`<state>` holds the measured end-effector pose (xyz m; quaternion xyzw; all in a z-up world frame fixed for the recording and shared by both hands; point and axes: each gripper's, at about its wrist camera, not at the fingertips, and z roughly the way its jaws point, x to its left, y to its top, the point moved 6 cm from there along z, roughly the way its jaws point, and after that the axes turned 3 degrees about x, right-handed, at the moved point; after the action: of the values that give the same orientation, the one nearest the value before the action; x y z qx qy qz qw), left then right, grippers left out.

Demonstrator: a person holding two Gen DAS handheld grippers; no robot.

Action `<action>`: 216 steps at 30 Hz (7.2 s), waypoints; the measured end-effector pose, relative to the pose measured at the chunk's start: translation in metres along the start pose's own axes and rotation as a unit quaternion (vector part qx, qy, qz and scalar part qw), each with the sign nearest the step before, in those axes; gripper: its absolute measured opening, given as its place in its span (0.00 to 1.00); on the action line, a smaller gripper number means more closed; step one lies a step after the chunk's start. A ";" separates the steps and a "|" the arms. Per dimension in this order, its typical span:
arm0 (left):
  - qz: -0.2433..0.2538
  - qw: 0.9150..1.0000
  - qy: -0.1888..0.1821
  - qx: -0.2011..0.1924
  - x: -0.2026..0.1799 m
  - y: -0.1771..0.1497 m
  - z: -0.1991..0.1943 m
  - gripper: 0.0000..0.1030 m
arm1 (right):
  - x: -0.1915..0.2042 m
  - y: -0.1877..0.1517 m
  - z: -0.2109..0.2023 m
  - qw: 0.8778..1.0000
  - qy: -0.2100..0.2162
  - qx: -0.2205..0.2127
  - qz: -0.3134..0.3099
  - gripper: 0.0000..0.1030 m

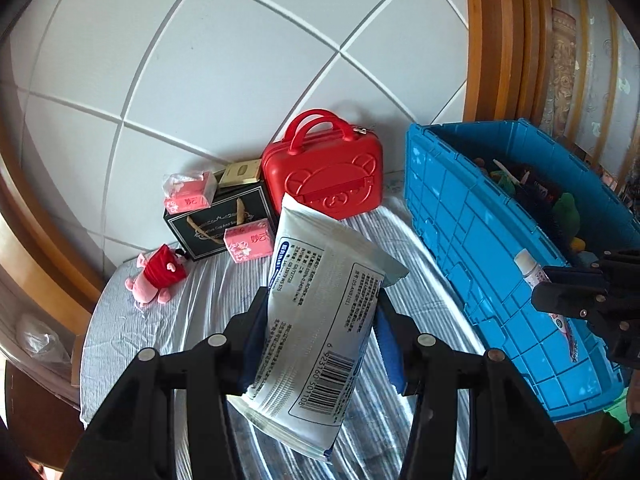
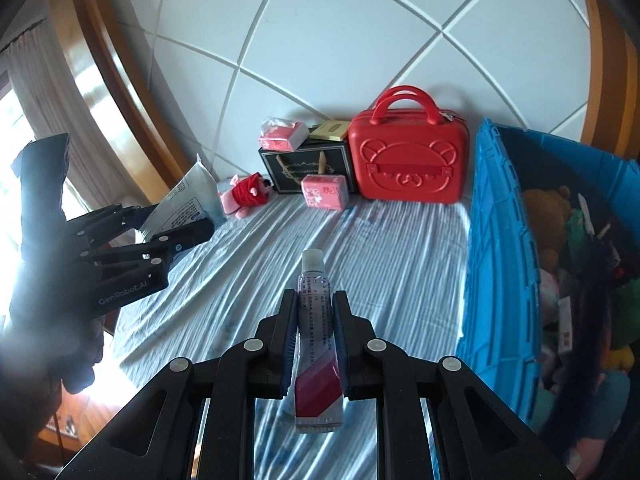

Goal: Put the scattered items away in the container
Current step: 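Carry the wipes pack with the left tool while the right tool carries the toothpaste to the bin, then open both tools to drop the wipes pack and toothpaste into the bin, then withdraw both open tools from the bin toward the bed, then grasp the red-and-pink plush pig with the left tool while the right tool grasps the pink tissue pack, then carry the plush pig with the left tool while the right tool carries the tissue pack to the bin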

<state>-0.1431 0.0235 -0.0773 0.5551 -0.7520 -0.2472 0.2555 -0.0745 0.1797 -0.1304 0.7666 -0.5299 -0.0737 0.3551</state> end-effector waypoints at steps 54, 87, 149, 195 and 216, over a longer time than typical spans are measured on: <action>0.206 0.965 -0.161 -0.019 -0.341 0.107 0.028 0.48 | -0.272 -0.084 -0.185 0.956 -0.199 -0.081 0.198 0.16; 0.057 0.996 -0.067 -0.017 -0.030 0.042 0.052 1.00 | -0.107 0.015 -0.074 0.974 -0.178 -0.100 0.102 0.99; 0.142 0.971 0.133 0.136 0.467 -0.097 0.480 0.69 | 0.038 0.170 0.609 0.879 -0.193 0.175 -0.399 0.74; -0.164 0.969 0.099 0.154 0.311 -0.196 0.126 0.63 | 0.176 0.011 0.265 0.981 -0.072 0.171 -0.058 0.57; -0.170 0.973 0.118 0.101 0.216 -0.178 0.026 0.63 | 0.192 -0.016 0.150 0.990 -0.034 0.122 -0.064 0.57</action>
<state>-0.0888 -0.2288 -0.1899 0.7231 -0.6323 -0.1423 0.2389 -0.0534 -0.0531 -0.2002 0.8336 -0.4964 -0.0577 0.2353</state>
